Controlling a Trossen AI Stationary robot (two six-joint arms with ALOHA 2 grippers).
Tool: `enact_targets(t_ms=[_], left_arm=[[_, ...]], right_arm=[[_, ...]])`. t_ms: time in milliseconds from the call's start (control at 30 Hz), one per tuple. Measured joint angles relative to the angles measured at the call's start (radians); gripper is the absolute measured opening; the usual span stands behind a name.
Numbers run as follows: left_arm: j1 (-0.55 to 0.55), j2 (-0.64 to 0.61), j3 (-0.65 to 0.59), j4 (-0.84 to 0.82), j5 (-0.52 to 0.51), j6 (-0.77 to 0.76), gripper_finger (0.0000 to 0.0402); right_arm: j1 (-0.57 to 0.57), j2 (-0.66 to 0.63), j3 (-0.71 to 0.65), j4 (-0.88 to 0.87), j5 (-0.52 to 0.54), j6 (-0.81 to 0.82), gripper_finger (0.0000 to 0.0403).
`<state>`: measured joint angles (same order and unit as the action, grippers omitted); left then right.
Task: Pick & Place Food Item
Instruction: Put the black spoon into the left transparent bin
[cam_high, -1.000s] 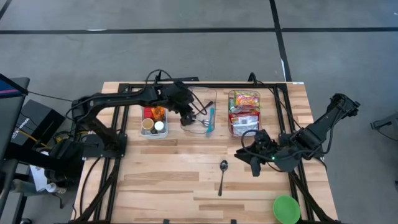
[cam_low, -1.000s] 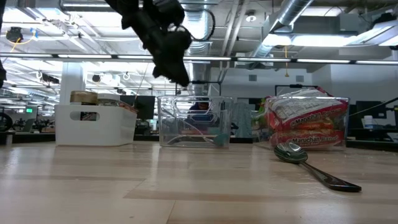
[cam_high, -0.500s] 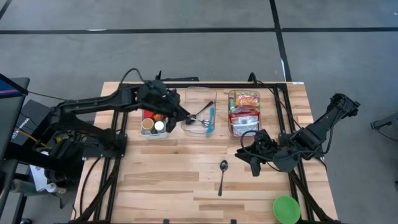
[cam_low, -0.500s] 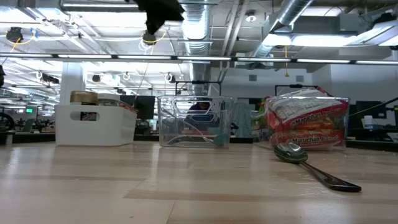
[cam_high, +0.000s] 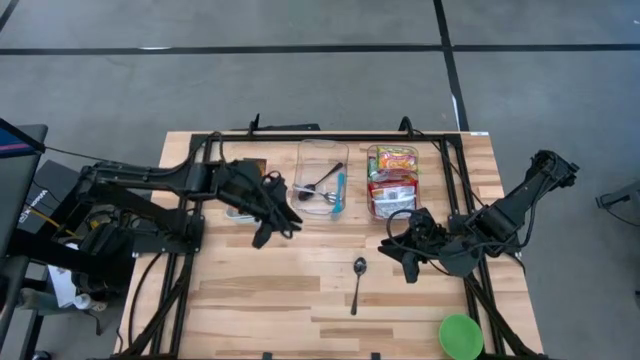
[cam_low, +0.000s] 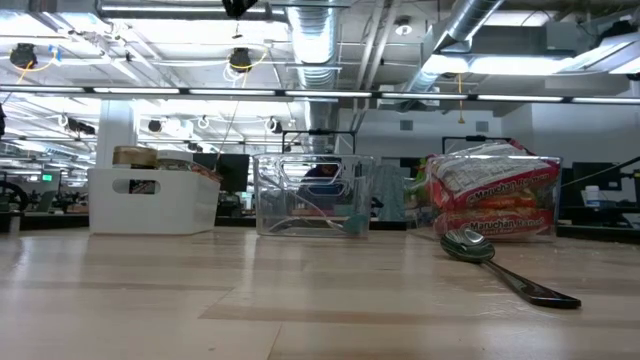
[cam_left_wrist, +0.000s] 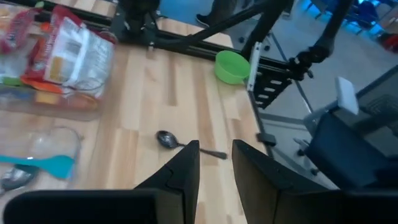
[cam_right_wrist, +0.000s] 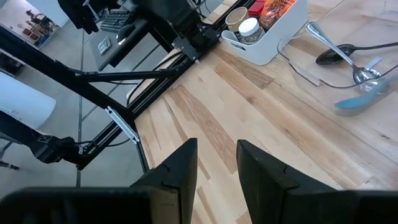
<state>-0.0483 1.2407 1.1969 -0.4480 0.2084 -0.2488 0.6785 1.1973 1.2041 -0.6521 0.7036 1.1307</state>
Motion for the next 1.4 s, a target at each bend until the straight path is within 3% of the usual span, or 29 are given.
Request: enact_targets(t_ms=[433,700,900,1167,1400], left_arm=[[-0.189,-0.002,0.0,0.002,-0.254,-0.148,0.009],[-0.271,-0.002,0.0,-0.021,-0.422,-0.185,0.009],[-0.274,-0.002,0.0,-0.139,-0.431,-0.184,0.009],[-0.273,-0.002,0.0,-0.283,-0.432,-0.178,0.009],[-0.273,-0.002,0.0,-0.358,-0.434,-0.175,0.009]], right_arm=[[0.002,0.003,0.0,0.001,-0.045,0.078,0.0107],[0.002,0.071,-0.001,0.001,-0.056,0.081,0.0107],[0.002,0.134,-0.001,-0.002,-0.079,0.248,0.0107],[-0.013,0.167,-0.001,-0.045,-0.134,0.601,0.0107],[-0.083,0.198,0.002,-0.111,-0.143,0.824,0.0107]])
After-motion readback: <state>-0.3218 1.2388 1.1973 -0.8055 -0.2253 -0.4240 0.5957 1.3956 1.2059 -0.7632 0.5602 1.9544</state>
